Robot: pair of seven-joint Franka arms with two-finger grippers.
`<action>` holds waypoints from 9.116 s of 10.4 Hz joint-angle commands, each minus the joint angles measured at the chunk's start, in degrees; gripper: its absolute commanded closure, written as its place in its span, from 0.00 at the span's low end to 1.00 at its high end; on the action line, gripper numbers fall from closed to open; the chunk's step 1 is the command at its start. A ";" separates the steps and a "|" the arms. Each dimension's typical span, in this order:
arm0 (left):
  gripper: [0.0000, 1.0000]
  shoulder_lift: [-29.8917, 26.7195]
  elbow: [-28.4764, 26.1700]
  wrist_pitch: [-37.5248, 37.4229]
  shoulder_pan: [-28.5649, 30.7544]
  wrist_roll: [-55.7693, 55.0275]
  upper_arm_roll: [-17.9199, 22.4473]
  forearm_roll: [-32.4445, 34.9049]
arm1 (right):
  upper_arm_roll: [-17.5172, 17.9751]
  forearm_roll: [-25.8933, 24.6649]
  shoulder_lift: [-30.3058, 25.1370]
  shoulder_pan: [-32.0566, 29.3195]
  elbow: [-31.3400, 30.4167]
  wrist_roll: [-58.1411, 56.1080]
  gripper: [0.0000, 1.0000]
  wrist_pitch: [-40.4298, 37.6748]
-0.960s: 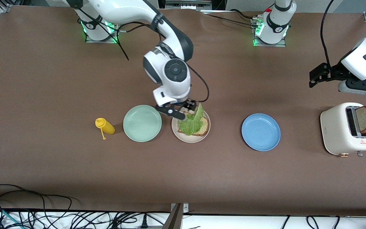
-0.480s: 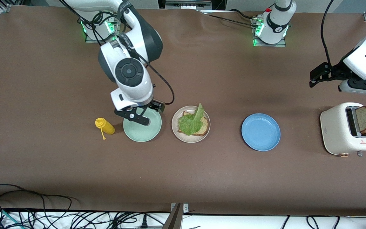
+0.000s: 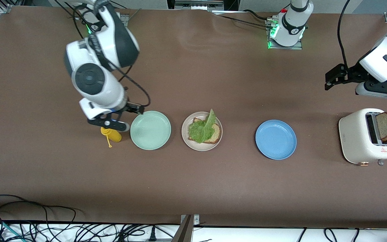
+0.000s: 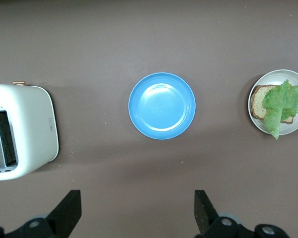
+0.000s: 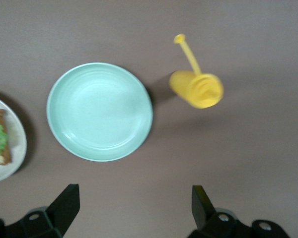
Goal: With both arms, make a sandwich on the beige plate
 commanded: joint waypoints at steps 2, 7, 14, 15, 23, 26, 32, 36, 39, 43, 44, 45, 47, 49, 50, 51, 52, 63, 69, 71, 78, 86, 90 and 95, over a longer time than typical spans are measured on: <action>0.00 -0.56 0.70 -1.12 0.30 -0.14 0.33 -1.32 | 1.05 0.05 -12.52 -7.64 -16.55 -17.75 0.00 6.46; 0.00 -0.12 4.22 -1.30 0.22 -0.93 0.42 -2.45 | -0.43 6.44 -14.20 -14.34 -25.33 -49.91 0.00 16.45; 0.00 0.14 3.60 -1.56 0.39 -0.58 0.51 -2.11 | -1.85 7.08 -13.07 -15.39 -32.37 -69.82 0.00 28.59; 0.00 0.14 3.60 -1.56 0.48 -0.58 0.51 -2.11 | -1.85 9.52 -12.54 -15.48 -33.25 -72.26 0.00 30.70; 0.00 0.14 3.43 -2.62 0.39 -0.40 0.42 -2.46 | -2.38 39.22 0.46 -17.06 -32.56 -103.72 0.00 39.32; 0.00 0.32 3.43 -2.62 0.04 -0.32 0.33 -2.46 | -2.38 39.69 2.31 -17.15 -31.95 -104.46 0.00 39.86; 0.00 0.49 3.43 -2.62 0.04 -0.23 0.33 -2.46 | -0.89 42.76 6.27 -17.06 -29.14 -104.46 0.00 41.18; 0.00 0.49 3.43 -2.62 -0.14 -0.32 0.33 -2.46 | 0.43 43.29 7.41 -16.98 -27.91 -104.46 0.00 42.32; 0.00 0.49 3.51 -2.53 0.12 -0.14 0.33 -2.55 | 0.96 43.29 7.85 -16.98 -27.11 -104.37 0.00 42.32; 0.00 0.49 3.51 -2.62 0.04 -0.14 0.33 -2.55 | 1.40 43.99 8.03 -16.89 -26.76 -104.46 0.00 42.32; 0.00 0.49 3.51 -2.62 0.04 -0.23 0.33 -2.55 | 1.40 43.99 8.12 -16.89 -26.76 -104.46 0.00 42.32; 0.00 0.49 3.43 -2.62 0.13 -0.14 0.33 -2.55 | 1.49 43.99 8.20 -16.98 -26.67 -104.46 0.00 42.32; 0.00 0.49 3.51 -2.62 0.21 -0.14 0.33 -2.55 | 1.49 43.91 8.90 -16.89 -25.98 -104.46 0.00 42.32; 0.00 0.49 3.43 -2.62 -0.14 -0.23 0.33 -2.38 | 2.19 43.99 9.08 -16.98 -25.45 -104.02 0.00 42.32; 0.00 0.49 3.43 -2.70 -0.14 -0.23 0.33 -2.46 | 2.28 43.91 9.35 -16.89 -24.92 -104.02 0.00 42.32; 0.00 0.49 3.43 -2.70 -0.31 -0.23 0.33 -2.38 | 2.45 43.82 9.44 -16.89 -24.83 -103.76 0.00 42.32; 0.00 0.49 3.43 -2.70 -0.31 -0.23 0.33 -2.37 | 2.54 43.82 9.61 -16.89 -24.74 -103.75 0.00 42.32; 0.00 0.49 4.22 -2.79 0.39 -0.32 0.51 -1.76 | 2.63 25.84 9.35 -16.89 -20.00 -95.89 1.00 41.80; 0.00 0.49 4.04 -2.88 0.30 -0.41 0.42 -1.93 | 11.40 -6.05 7.85 -15.40 -11.50 -54.26 1.00 28.39; 0.00 0.49 4.04 -2.88 0.39 -0.32 0.42 -1.94 | 11.86 -8.39 7.77 -11.99 -9.02 -47.09 1.00 23.79; 0.00 0.67 3.95 -2.88 -0.23 -0.67 0.42 -2.38 | -4.10 -9.62 12.14 14.70 3.96 -23.53 1.00 3.07; 0.00 1.20 4.22 -2.62 -0.49 -0.76 0.33 -2.46 | -20.04 -0.75 28.32 35.31 22.01 -13.84 1.00 -9.44; 0.00 1.28 4.22 -2.62 -0.49 -0.58 0.33 -2.46 | -20.49 -0.66 34.82 37.60 27.46 -14.72 1.00 -15.50; 0.00 1.20 4.13 -2.62 -0.49 -0.23 0.25 -2.37 | -23.82 -0.74 39.30 39.19 30.96 -27.46 1.00 -19.89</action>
